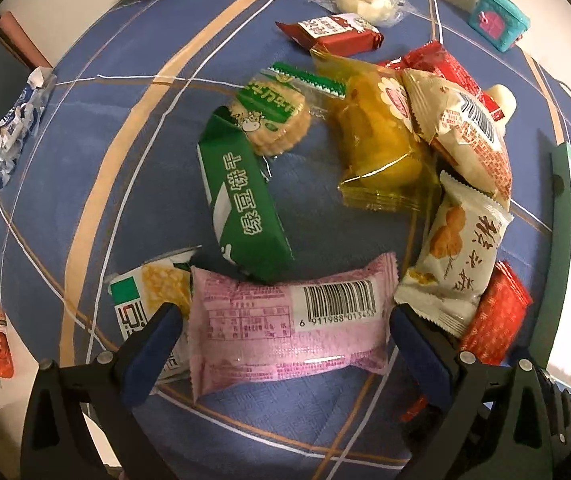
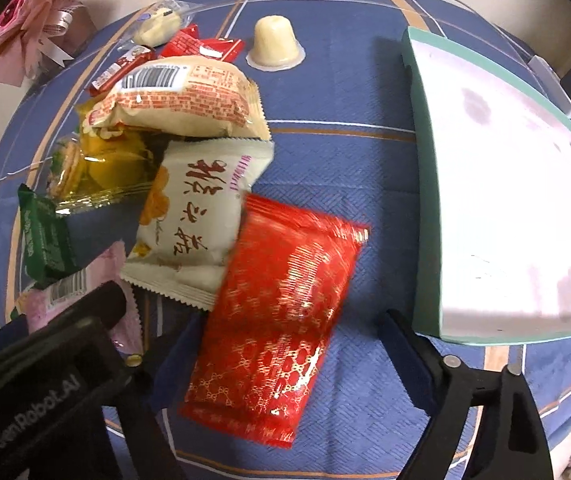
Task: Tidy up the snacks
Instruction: 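Move the right tool to the red patterned bar while the left tool approaches the pink bread package, then close the right tool on the red bar while the left tool grasps the pink package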
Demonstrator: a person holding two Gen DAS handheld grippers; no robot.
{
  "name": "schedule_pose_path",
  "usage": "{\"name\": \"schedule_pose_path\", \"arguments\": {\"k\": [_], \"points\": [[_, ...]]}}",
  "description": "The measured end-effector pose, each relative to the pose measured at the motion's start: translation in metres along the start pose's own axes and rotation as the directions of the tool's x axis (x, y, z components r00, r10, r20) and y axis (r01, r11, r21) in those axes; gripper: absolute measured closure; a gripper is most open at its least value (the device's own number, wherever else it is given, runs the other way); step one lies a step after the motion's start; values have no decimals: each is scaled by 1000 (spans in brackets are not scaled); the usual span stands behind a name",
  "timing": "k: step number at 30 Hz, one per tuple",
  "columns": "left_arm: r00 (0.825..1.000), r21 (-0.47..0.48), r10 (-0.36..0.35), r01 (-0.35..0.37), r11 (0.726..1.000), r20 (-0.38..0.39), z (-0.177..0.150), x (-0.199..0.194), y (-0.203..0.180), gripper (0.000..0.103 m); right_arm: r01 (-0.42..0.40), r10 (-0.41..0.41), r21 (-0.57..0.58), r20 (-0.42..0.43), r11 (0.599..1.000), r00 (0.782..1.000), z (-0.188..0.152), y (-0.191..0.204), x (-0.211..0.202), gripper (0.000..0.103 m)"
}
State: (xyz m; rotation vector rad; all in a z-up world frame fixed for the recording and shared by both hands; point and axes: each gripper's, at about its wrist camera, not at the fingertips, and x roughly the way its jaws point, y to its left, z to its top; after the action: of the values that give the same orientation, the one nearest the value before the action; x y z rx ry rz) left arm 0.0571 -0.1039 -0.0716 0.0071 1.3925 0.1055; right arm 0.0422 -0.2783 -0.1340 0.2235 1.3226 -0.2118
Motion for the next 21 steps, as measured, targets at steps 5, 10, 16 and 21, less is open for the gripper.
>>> {"name": "schedule_pose_path", "arguments": {"k": [5, 10, 16, 21], "points": [[1000, 16, 11, -12, 1000, 13, 0, -2, 2, 0, 18, -18, -5, 6, 1000, 1000, -3, -10, -16, 25], [1000, 53, 17, -17, 998, 4, 1, 1, -6, 0, 31, -31, -17, 4, 999, 1000, -7, -17, -26, 29], [999, 47, -33, 33, 998, -1, -1, -4, -15, 0, 27, -27, -9, -4, 1000, 1000, -16, -21, -37, 35], [995, 77, -100, 100, 992, -5, -6, -9, -26, 0, 26, -26, 10, -16, 1000, 1000, -17, -23, -40, 36]]}}
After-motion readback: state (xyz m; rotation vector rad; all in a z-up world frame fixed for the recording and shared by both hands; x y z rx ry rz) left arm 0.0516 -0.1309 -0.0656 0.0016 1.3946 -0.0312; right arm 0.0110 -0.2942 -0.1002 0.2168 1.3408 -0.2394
